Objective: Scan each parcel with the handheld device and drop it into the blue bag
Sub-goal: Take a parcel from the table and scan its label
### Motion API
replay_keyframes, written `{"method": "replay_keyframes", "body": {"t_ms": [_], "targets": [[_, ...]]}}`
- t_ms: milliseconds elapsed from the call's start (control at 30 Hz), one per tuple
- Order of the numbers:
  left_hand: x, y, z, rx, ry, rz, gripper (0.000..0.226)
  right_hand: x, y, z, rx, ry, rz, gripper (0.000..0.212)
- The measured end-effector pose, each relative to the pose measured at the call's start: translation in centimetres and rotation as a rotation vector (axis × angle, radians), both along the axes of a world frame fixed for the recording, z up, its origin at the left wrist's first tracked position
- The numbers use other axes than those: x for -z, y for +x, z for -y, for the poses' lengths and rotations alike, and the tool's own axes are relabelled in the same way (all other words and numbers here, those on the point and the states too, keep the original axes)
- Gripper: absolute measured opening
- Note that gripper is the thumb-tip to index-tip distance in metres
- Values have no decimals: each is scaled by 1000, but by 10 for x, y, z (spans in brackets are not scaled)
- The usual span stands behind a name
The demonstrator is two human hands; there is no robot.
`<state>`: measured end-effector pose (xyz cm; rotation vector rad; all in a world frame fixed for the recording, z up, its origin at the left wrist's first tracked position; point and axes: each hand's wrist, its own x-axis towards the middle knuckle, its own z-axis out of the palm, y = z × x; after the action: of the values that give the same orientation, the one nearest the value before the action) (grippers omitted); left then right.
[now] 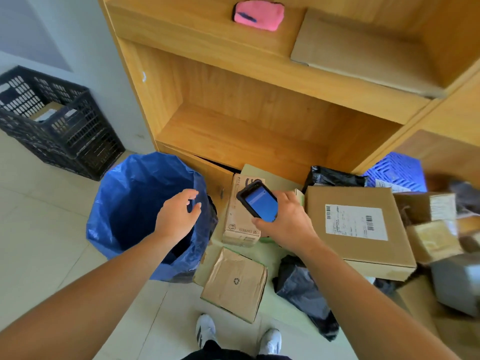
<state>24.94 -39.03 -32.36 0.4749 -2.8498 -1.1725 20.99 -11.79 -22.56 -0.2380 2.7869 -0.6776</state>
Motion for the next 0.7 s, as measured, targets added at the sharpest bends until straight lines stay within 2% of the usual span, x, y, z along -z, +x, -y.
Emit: {"method": "replay_keyframes", "body": {"t_ms": [200,300,467,600,700], "targets": [[-33,-35,-83,177,-107,-44,46,-21,-2,-78,129,11,-30,77],[-31,-47,-127,234,-212,65,60,-24,0,-120,182,31,-46,79],[0,-50,-172,306,-504,240,84,-19,9,-171,250,21,-32,77],[23,-49,-181,254,-502,302,108,-11,18,-195,236,58,-20,78],[32,-49,-185,214,-504,315,108,-5,20,-207,213,63,-10,80]]}}
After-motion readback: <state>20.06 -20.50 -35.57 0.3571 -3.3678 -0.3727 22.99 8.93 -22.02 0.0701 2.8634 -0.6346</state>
